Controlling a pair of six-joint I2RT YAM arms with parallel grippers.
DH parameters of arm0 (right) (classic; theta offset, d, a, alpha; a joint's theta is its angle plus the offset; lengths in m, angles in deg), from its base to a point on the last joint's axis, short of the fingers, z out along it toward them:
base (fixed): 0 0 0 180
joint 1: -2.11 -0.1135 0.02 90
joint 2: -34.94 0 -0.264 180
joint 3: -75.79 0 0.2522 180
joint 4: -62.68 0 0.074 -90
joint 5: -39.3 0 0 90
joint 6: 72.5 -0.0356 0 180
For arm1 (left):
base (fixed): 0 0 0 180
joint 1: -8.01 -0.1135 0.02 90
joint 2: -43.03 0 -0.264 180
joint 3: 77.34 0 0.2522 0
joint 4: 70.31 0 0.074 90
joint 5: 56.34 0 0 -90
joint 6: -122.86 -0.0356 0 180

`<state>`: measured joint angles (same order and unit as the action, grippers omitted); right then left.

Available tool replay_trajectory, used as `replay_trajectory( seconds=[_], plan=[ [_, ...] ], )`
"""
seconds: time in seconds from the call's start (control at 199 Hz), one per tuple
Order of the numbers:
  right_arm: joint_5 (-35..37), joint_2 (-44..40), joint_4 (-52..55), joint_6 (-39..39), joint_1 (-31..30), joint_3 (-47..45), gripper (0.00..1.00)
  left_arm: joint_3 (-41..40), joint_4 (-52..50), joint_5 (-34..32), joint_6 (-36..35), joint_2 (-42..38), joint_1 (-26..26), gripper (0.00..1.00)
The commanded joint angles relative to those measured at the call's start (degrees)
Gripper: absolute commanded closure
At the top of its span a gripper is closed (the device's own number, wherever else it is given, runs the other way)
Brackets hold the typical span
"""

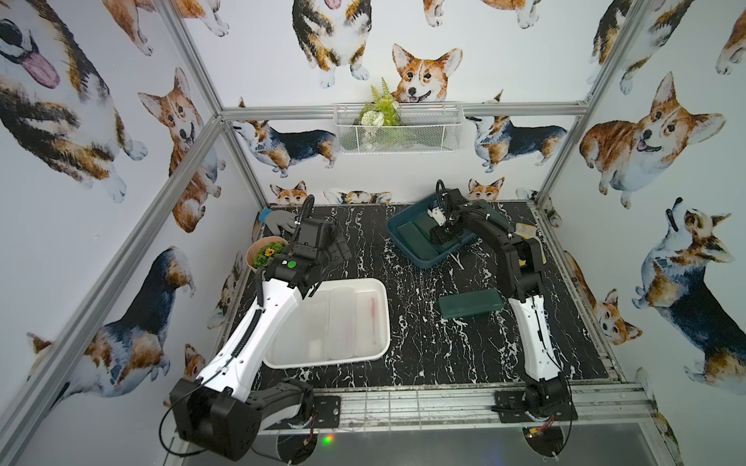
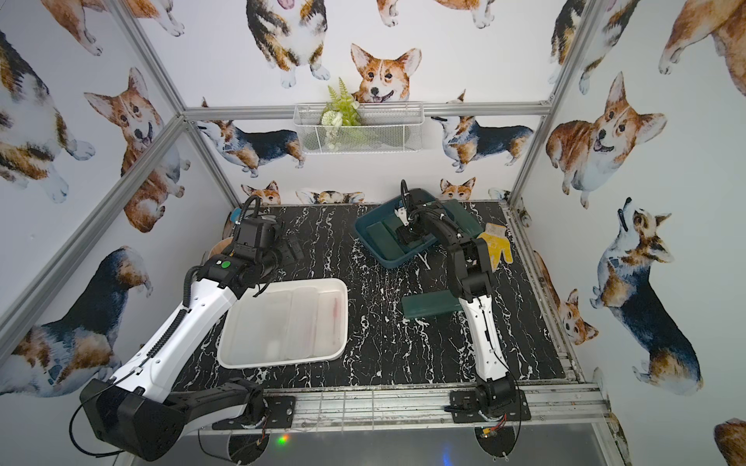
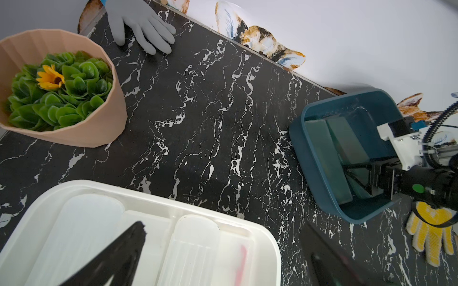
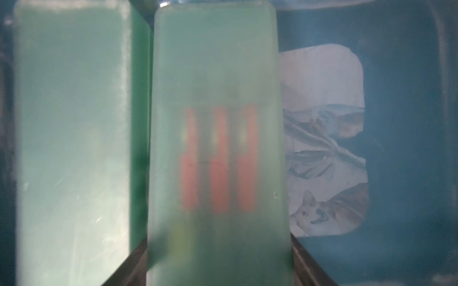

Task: Place the pencil cases by color into the storage box
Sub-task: Place the pencil case at the storage box.

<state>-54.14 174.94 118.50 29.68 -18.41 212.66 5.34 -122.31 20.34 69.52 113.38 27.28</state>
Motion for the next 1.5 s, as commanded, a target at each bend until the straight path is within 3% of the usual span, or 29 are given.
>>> replay_trajectory(
  seconds=[0.0, 0.115, 0.256, 0.446, 0.576, 0.842, 0.993, 1.168, 1.353, 1.494],
  plan=[
    [0.5, 0.3, -0.5, -0.4, -0.1, 0.4, 0.5, 0.8, 1.1, 0.3, -0.3, 0.6, 0.1, 0.0],
    [0.0, -0.3, -0.2, -1.4, -0.6, -0.9, 0.43, 1.2, 1.6, 0.6, -0.4, 1.3, 0.0, 0.0],
    [0.2, -2.0, -0.6, -1.6, -2.1, -4.3, 0.26, 1.5, 2.0, 1.1, -0.7, 1.9, 0.0, 0.0],
    [1.9, -4.9, -0.1, -4.6, -4.3, -8.1, 0.17, 2.0, 1.6, 1.4, -2.1, 2.0, -0.1, 0.0],
    [2.5, -6.3, 1.6, -9.0, -5.8, -7.9, 0.15, 1.9, 1.4, 1.4, -2.6, 1.7, 0.0, 0.0],
    [-4.4, -7.8, 3.0, -16.1, -7.4, -7.4, 0.09, 1.0, 1.9, 1.7, -2.9, 0.8, -0.4, 0.0],
    [-7.0, -11.0, 2.8, -16.8, -5.6, -6.9, 0.1, 0.6, 2.3, 2.0, -3.6, 0.0, -0.5, 0.0],
    [-11.2, -18.2, 0.6, -24.6, -1.1, -8.5, 0.1, 2.0, 4.7, 4.6, -11.4, -0.1, -0.4, 0.0],
    [-1.0, -26.2, 2.7, -29.0, 1.9, -9.8, 0.1, 3.2, 6.0, 8.8, -20.5, 0.1, -0.2, 0.0],
    [7.1, -32.0, 4.5, -31.8, 5.3, -13.2, 0.09, 2.2, 7.2, 12.0, -24.8, -0.7, 2.8, 0.0]
  ],
)
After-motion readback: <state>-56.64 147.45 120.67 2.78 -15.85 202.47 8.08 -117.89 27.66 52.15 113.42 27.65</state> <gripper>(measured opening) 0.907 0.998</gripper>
